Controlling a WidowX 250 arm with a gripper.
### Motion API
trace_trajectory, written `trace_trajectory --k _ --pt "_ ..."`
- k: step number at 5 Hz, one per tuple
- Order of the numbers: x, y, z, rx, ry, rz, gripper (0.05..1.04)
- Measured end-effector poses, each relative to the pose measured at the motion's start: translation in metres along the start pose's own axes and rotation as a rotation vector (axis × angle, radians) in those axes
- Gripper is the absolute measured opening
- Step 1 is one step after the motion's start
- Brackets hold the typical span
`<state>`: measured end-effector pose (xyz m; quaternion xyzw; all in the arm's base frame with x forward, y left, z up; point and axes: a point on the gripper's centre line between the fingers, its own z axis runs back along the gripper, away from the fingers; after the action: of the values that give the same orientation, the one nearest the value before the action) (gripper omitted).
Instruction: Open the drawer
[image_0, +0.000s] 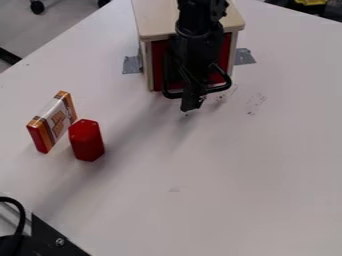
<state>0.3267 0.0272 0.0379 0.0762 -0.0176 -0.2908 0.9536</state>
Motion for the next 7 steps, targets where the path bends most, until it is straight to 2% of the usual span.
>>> trace_trajectory --k 3,5,6,7 --pt "0.016 -0.012 0.002 0.005 -0.045 -0.075 1.001" --pt "0.007 -0.013 -0.006 0.033 -0.026 -0.105 1.001" --pt "0.005 -0.01 -0.006 0.034 -0.015 -0.099 0.966" --pt "0.004 -0.007 -0.006 0.038 -0.015 -0.098 0.687"
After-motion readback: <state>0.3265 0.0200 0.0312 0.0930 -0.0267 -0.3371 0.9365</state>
